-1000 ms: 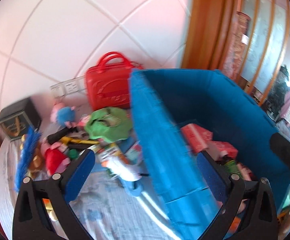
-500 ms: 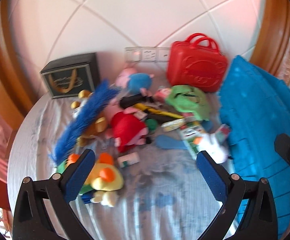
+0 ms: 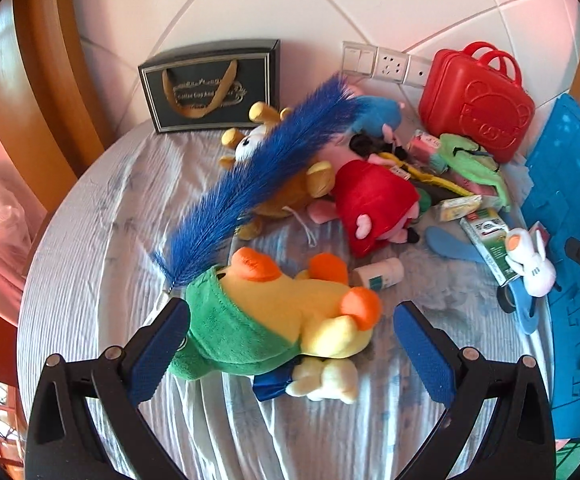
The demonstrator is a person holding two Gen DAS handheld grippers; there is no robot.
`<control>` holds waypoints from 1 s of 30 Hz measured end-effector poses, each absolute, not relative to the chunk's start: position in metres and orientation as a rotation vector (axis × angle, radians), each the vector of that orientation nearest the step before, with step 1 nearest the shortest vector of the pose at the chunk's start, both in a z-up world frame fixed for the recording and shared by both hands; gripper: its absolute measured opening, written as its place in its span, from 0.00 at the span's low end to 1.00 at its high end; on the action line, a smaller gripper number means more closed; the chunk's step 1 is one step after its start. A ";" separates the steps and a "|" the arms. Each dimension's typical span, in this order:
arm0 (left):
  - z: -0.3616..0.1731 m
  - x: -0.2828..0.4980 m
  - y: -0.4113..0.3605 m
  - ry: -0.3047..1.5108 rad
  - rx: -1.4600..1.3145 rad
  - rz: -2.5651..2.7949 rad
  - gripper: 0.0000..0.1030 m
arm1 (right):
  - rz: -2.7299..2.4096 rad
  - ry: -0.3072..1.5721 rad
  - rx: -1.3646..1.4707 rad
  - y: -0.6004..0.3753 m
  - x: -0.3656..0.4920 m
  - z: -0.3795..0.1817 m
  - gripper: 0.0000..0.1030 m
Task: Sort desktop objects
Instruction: 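Move both tools away from the crate back over the pile, then close the right tool on the yellow-wrapped packet while the left tool hovers over the pile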
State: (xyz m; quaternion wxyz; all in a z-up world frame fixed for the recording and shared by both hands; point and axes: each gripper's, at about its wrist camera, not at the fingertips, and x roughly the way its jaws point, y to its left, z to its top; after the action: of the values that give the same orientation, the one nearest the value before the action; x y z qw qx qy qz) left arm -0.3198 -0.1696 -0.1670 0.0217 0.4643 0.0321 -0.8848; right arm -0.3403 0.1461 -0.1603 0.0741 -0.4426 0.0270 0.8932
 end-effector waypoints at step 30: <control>-0.234 -0.443 -0.113 0.149 1.491 -2.716 1.00 | 2.616 0.342 -1.507 0.142 -0.487 -0.255 1.00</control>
State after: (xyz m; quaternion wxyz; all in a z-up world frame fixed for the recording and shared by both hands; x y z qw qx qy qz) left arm -0.4426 -0.1129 -0.2340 0.0201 0.4805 0.0480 -0.8754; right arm -0.4867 0.1417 -0.2548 0.0516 -0.4954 0.1125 0.8598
